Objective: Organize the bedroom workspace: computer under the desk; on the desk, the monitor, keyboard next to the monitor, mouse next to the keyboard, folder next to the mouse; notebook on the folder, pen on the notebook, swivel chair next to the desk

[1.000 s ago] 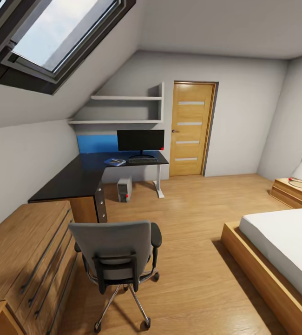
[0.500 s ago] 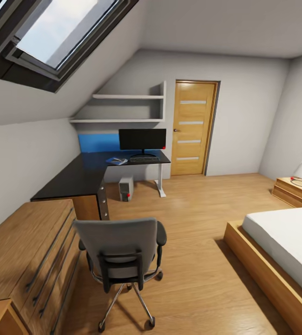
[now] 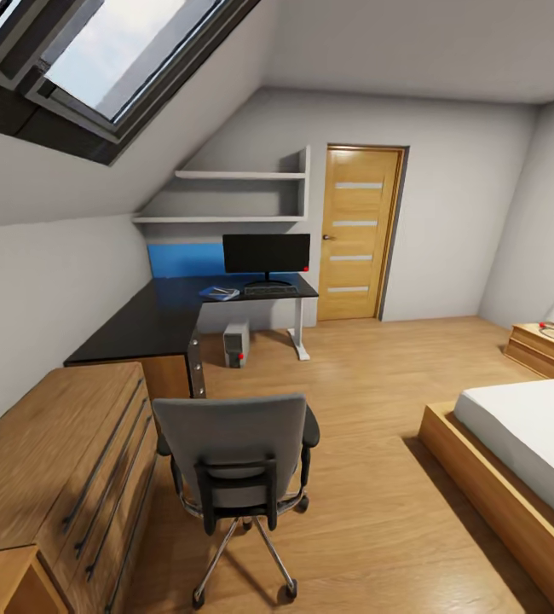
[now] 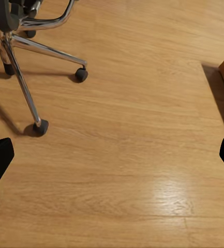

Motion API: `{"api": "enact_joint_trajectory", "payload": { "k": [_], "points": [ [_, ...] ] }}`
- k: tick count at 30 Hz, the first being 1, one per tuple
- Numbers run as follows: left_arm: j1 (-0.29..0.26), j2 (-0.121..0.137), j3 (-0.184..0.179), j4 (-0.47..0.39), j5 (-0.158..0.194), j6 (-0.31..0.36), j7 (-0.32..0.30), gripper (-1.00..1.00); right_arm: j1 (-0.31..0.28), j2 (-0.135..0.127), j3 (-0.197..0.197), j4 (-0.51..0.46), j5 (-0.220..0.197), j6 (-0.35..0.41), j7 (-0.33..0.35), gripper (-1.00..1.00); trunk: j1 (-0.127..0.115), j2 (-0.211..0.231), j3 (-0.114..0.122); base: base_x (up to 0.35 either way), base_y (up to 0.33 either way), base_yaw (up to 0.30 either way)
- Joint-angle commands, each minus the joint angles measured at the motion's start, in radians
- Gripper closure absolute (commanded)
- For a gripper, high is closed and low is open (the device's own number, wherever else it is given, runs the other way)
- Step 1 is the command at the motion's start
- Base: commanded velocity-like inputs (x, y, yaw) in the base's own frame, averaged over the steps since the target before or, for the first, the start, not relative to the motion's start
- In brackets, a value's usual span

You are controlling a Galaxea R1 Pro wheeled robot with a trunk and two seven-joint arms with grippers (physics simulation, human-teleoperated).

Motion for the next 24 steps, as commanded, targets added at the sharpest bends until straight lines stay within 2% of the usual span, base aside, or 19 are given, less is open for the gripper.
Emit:
{"api": "enact_joint_trajectory", "payload": {
  "k": [1,7,17,24],
  "points": [
    [0.0,0.001,-0.006,-0.001,0.01,-0.004,0.006,-1.0,-0.001,0.001,0.009,0.002,-0.006,-0.003,-0.004,-1.0,0.004,-0.008,-0.004,0.001,0.004,0.0],
    [0.0,0.001,-0.006,-0.002,0.01,-0.004,0.005,-1.0,-0.001,0.001,0.009,0.002,-0.006,-0.003,-0.004,-1.0,0.027,-0.05,-0.023,0.0,0.035,0.0],
    [0.0,0.002,-0.006,-0.002,0.01,-0.003,0.004,-1.0,-0.001,0.002,0.01,0.002,-0.006,-0.003,-0.004,-1.0,0.065,-0.12,-0.054,0.0,0.175,0.0],
    [0.0,0.002,-0.005,-0.001,0.011,-0.004,0.006,-1.0,-0.001,0.002,0.01,0.002,-0.005,-0.003,-0.004,-1.0,0.092,-0.169,-0.076,0.0,0.051,0.0]
  ]
}}
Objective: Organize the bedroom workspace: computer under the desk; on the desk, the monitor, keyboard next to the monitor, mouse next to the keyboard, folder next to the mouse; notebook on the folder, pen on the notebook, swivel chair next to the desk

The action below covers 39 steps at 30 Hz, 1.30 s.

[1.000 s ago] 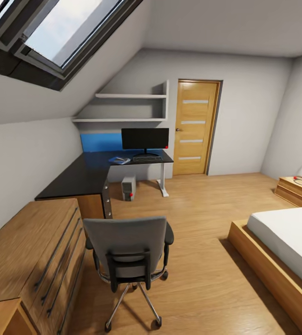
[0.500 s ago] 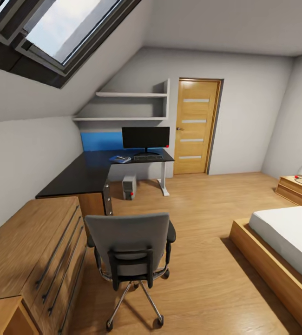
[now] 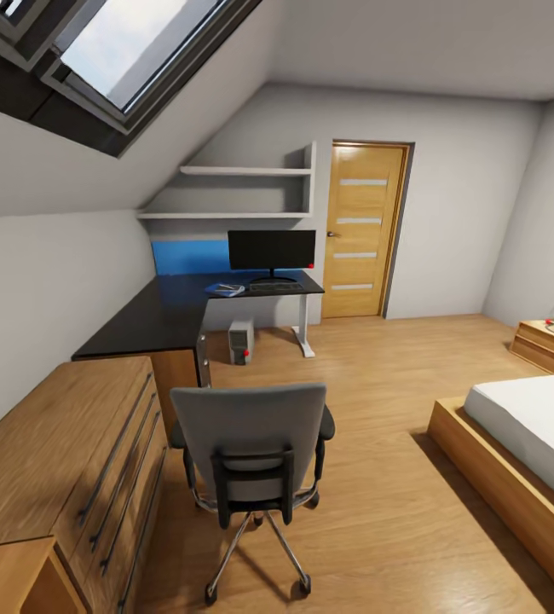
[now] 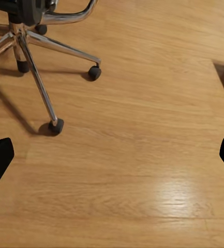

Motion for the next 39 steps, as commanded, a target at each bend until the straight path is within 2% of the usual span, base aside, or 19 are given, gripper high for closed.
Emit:
{"api": "enact_joint_trajectory", "payload": {
  "k": [1,29,30,35,36,39],
  "points": [
    [0.0,0.001,-0.006,-0.001,0.01,-0.004,0.006,-1.0,-0.001,0.001,0.009,0.002,-0.006,-0.003,-0.004,-1.0,0.004,-0.008,-0.004,0.0,0.014,0.0],
    [0.0,0.001,-0.008,-0.002,0.006,-0.006,0.007,-1.0,-0.001,0.001,0.009,0.001,-0.004,-0.004,-0.003,-1.0,0.111,-0.204,-0.092,-0.059,0.007,0.0],
    [-0.001,-0.004,-0.01,-0.002,0.006,0.009,0.01,-1.0,-0.001,0.0,0.009,-0.004,-0.001,-0.004,-0.003,-1.0,0.115,-0.211,-0.095,0.0,0.0,0.0],
    [-0.038,-0.013,-0.009,-0.027,0.006,0.043,0.013,-1.0,-0.001,-0.001,0.007,-0.072,-0.002,-0.002,-0.006,-1.0,0.134,-0.246,-0.111,0.0,0.0,0.0],
    [-0.082,-0.037,-0.008,-0.037,0.003,0.089,0.024,-1.0,-0.006,-0.004,0.005,-0.134,-0.005,0.012,-0.007,-1.0,0.138,-0.253,-0.114,0.0,0.0,0.0],
    [-0.141,-0.053,-0.009,-0.039,0.003,0.128,0.066,-1.0,-0.032,-0.004,0.003,-0.161,-0.013,0.051,-0.007,-1.0,0.15,-0.274,-0.123,0.0,0.0,0.0]
  ]
}}
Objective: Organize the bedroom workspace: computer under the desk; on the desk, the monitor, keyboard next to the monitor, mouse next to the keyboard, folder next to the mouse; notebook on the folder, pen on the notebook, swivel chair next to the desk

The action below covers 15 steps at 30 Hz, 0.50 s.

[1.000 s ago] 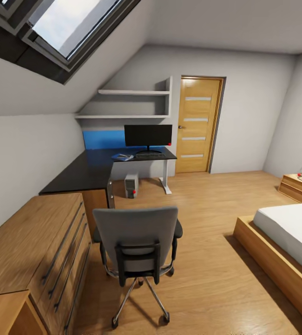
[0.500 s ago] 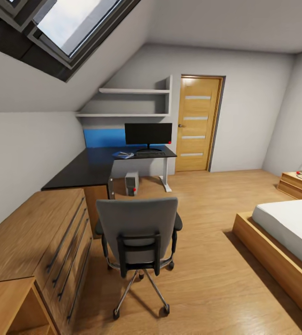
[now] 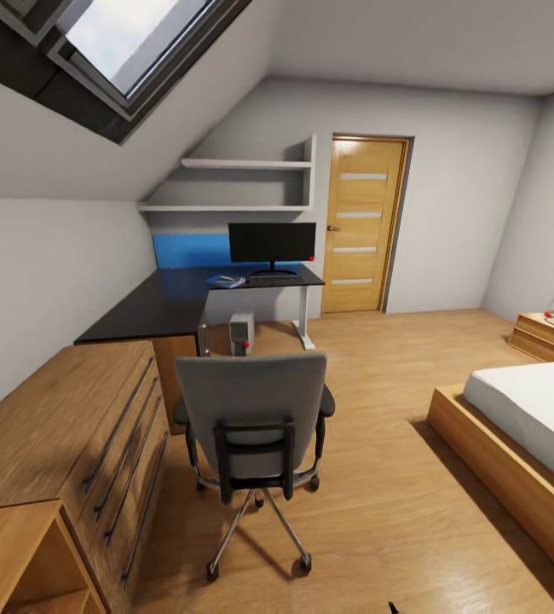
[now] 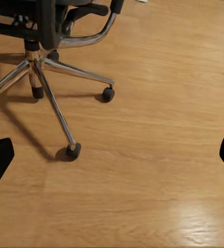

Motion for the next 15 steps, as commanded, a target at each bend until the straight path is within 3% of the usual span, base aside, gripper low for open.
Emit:
{"api": "enact_joint_trajectory", "payload": {
  "k": [1,5,8,9,14,15],
  "points": [
    [-0.058,-0.005,-0.005,0.0,0.011,0.043,0.04,-1.0,-0.053,0.001,0.007,-0.01,-0.022,0.052,-0.005,-1.0,0.004,-0.008,-0.004,0.0,0.0,0.0],
    [-0.135,-0.011,-0.005,0.01,0.011,0.126,0.065,-1.0,-0.138,0.003,0.006,-0.017,-0.061,0.137,0.0,-1.0,0.019,-0.036,-0.017,0.0,0.0,0.0],
    [-0.219,-0.013,-0.004,0.048,0.012,0.188,0.076,-1.0,-0.216,0.006,0.004,-0.021,-0.12,0.241,0.021,-1.0,0.031,-0.057,-0.026,0.0,0.0,0.0],
    [-0.271,-0.013,-0.004,0.078,0.013,0.205,0.078,-1.0,-0.257,0.007,0.003,-0.024,-0.159,0.303,0.04,-1.0,0.035,-0.064,-0.029,0.0,0.0,0.0],
    [-0.418,-0.016,-0.004,0.205,0.014,0.229,0.078,-1.0,-0.366,0.008,0.002,-0.028,-0.289,0.508,0.114,-1.0,0.054,-0.099,-0.045,0.0,0.0,0.0],
    [-0.492,-0.016,-0.004,0.277,0.015,0.235,0.075,-1.0,-0.413,0.01,0.002,-0.03,-0.348,0.612,0.144,-1.0,0.058,-0.106,-0.048,0.0,0.0,0.0]
  ]
}}
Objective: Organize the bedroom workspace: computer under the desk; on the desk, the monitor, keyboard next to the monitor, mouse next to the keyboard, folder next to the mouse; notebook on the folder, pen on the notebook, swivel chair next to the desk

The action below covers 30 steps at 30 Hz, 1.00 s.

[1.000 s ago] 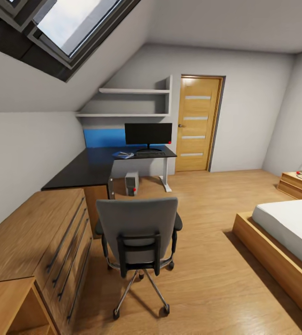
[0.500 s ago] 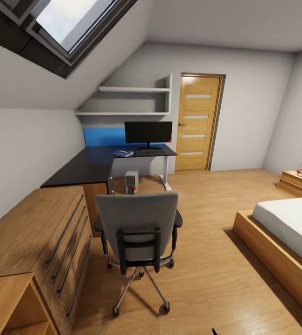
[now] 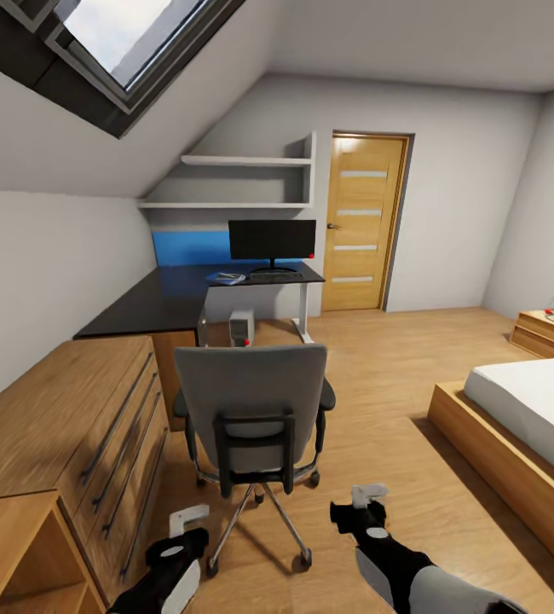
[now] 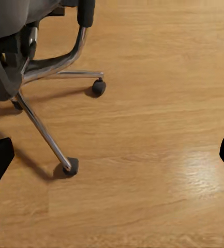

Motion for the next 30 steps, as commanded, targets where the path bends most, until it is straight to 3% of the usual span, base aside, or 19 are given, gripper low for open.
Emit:
{"api": "enact_joint_trajectory", "payload": {
  "k": [1,9,14,16,22,30],
  "points": [
    [-0.03,0.001,-0.008,0.02,0.006,0.008,0.004,-1.0,-0.019,0.004,0.008,-0.001,-0.03,0.032,0.005,-1.0,0.004,-0.008,-0.005,0.0,0.0,0.0],
    [-0.07,-0.011,-0.007,0.052,0.008,0.007,-0.071,-1.0,-0.073,0.051,0.008,-0.018,-0.054,0.163,0.035,-1.0,0.035,-0.064,-0.03,0.0,0.0,0.0],
    [-0.074,-0.012,-0.004,0.063,0.007,-0.001,-0.106,-1.0,-0.083,0.071,0.016,-0.024,-0.054,0.182,0.125,-1.0,0.054,-0.099,-0.045,0.0,0.0,0.0],
    [-0.074,-0.012,-0.005,0.065,0.006,-0.003,-0.112,-1.0,-0.084,0.071,0.015,-0.022,-0.054,0.168,0.176,-1.0,0.061,-0.113,-0.052,0.0,0.0,0.0],
    [-0.075,-0.015,-0.007,0.07,0.004,-0.002,-0.115,-1.0,-0.084,0.071,0.015,-0.01,-0.054,0.089,0.243,-1.0,0.084,-0.155,-0.07,0.0,0.0,0.0],
    [-0.075,-0.029,-0.007,0.093,0.004,-0.012,-0.116,-1.0,-0.082,0.075,0.019,0.032,-0.04,-0.029,0.262,-1.0,0.115,-0.211,-0.095,0.0,0.0,0.0]
  ]
}}
